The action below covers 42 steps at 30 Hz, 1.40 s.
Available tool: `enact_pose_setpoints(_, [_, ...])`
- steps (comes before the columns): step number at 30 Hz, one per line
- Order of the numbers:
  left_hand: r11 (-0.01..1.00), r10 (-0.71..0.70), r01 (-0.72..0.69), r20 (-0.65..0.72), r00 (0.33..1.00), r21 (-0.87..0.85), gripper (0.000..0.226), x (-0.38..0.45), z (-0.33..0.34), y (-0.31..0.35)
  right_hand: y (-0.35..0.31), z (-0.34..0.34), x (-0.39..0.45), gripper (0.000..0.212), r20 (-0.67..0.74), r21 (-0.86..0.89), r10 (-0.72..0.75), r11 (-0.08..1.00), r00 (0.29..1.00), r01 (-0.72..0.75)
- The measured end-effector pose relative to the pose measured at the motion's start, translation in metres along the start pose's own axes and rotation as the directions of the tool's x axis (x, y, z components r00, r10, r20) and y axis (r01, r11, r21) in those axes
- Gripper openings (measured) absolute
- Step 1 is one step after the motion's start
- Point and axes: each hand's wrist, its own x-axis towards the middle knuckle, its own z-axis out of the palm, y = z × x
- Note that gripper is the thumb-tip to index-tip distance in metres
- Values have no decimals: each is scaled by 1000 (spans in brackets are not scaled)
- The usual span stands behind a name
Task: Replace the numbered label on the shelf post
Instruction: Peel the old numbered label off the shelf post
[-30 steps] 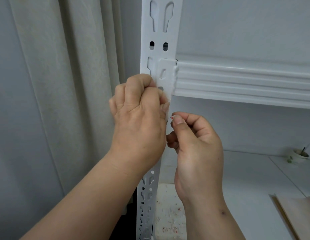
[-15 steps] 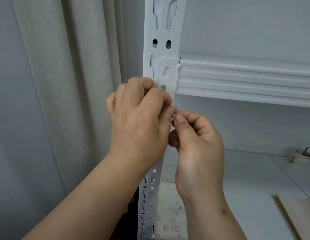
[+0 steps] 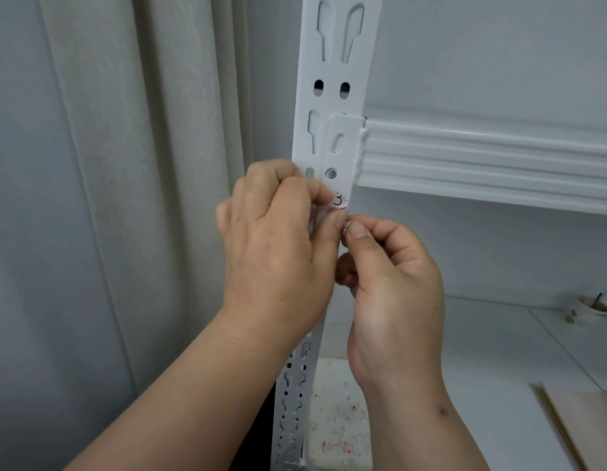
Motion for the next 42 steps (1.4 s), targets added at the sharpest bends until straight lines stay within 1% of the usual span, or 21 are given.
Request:
enact_pose_setpoints(2, [999,51,-51,-3,999,12,15,3,0,2,0,0,0,13,2,12,9,1000,1000,-9])
enact_pose_setpoints(6, [985,163,-163,4,987,64,7,8,2,4,0,-2,-1,14,-31,4,15,1000,999,-15])
enact_pose_setpoints(9, [973,215,-213,-15,976,94,3,9,4,2,-2,-5,-2,16,-61,-21,12,1000,998,-14])
enact_pose_setpoints(12, [960,253,-247,-34,967,132,5,7,6,0,-1,-6,-2,16,-71,-34,10,999,997,-12])
enact_pose_setpoints(14, [964,236,-229,-42,971,136,6,6,9,-1,-2,-6,-2,16,-67,-35,9,999,998,-11])
enact_pose_setpoints(22, [997,58,-57,-14,998,52,10,3,15,1,-1,-9,-1,18,-72,-48,1,999,997,-4])
enact_pose_setpoints(24, [999,35,-35,-15,999,39,13,1,15,1,-1,-10,-1,17,-71,-52,5,999,997,-8])
enact_pose_setpoints(30, [1000,-1,0,-26,1000,-12,9,-3,13,0,-1,-13,-1,16,-75,-50,4,999,997,-8])
enact_pose_setpoints(34, [997,-18,16,-23,1000,-80,12,-5,7,-2,-1,-11,-1,17,-70,-38,-1,999,998,-2])
enact_pose_setpoints(37, [999,11,-12,-18,1000,-45,20,-3,5,3,-3,-9,-1,15,-48,-24,-2,1000,999,0])
enact_pose_setpoints(38, [1000,20,-20,-17,1000,-24,19,-1,5,5,-4,-8,-1,14,-39,-11,0,1000,999,-1])
enact_pose_setpoints(42, [998,49,-49,-32,998,31,6,4,5,5,-4,-6,-2,17,-43,-10,4,1000,999,-5])
